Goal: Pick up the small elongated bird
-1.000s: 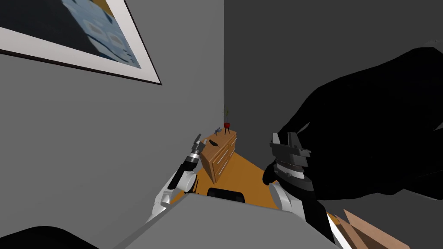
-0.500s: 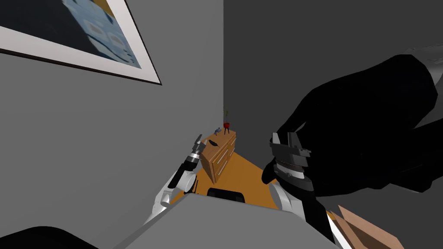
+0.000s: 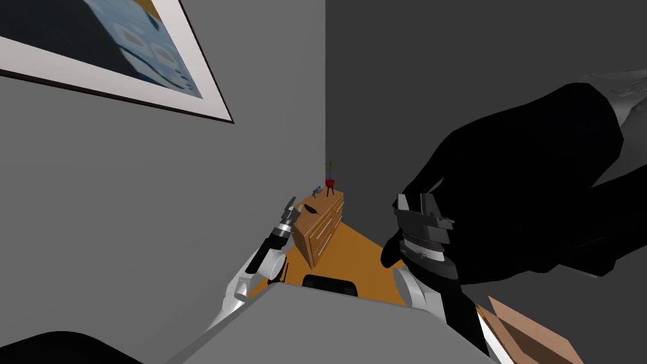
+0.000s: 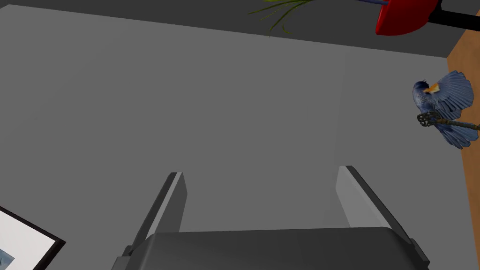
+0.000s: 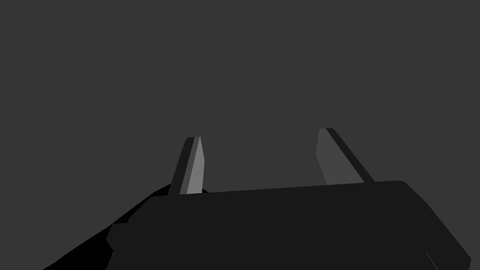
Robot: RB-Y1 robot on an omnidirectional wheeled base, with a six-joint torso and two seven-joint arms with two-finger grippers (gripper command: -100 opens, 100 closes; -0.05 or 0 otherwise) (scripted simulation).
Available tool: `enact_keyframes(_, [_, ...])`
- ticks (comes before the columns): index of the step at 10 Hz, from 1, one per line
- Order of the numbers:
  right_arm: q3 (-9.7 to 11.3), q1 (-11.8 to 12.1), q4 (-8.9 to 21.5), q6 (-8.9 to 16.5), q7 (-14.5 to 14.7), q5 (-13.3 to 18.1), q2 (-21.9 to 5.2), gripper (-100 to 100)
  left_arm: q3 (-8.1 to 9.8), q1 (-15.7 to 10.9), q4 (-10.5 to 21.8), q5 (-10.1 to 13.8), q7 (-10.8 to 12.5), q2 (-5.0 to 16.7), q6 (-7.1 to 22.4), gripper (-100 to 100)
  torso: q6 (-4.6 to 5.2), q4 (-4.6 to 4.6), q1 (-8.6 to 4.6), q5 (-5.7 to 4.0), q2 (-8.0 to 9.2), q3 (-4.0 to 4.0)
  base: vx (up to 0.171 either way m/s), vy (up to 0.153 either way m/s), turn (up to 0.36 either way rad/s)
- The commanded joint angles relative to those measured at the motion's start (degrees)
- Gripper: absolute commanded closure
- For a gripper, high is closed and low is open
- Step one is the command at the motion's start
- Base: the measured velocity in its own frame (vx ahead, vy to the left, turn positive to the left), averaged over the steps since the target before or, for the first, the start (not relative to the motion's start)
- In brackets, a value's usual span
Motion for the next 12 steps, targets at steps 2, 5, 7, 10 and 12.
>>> enact_keyframes(2, [0.0,0.0,0.0,0.0,0.0,0.0,0.0,0,1.44,-1.4,1.6,0.2,-1.3,3.5,4.3,-100,-0.01,0.00,-0.20,-0.05,-0.03,-0.02,0.002,-0.115,-0.068])
enact_keyframes(5, [0.0,0.0,0.0,0.0,0.0,0.0,0.0,0,2.57,-2.8,3.0,0.6,-2.7,6.4,8.2,-100,-0.02,-0.02,-0.12,-0.04,-0.10,-0.06,0.008,-0.069,-0.059])
enact_keyframes(7, [0.0,0.0,0.0,0.0,0.0,0.0,0.0,0,3.21,-3.6,3.9,0.9,-3.5,7.9,10.5,-100,0.00,-0.02,-0.05,-0.02,-0.11,-0.06,0.009,-0.046,-0.075])
enact_keyframes(10, [0.0,0.0,0.0,0.0,0.0,0.0,0.0,0,4.60,-5.4,6.1,1.7,-5.3,11.0,14.9,-100,-0.03,-0.02,0.03,-0.01,-0.09,-0.05,0.006,-0.034,-0.064])
enact_keyframes(12, [0.0,0.0,0.0,0.0,0.0,0.0,0.0,0,5.36,-6.4,7.5,2.2,-6.4,12.6,17.6,-100,-0.03,-0.02,0.05,0.00,-0.08,-0.04,0.004,-0.028,-0.065])
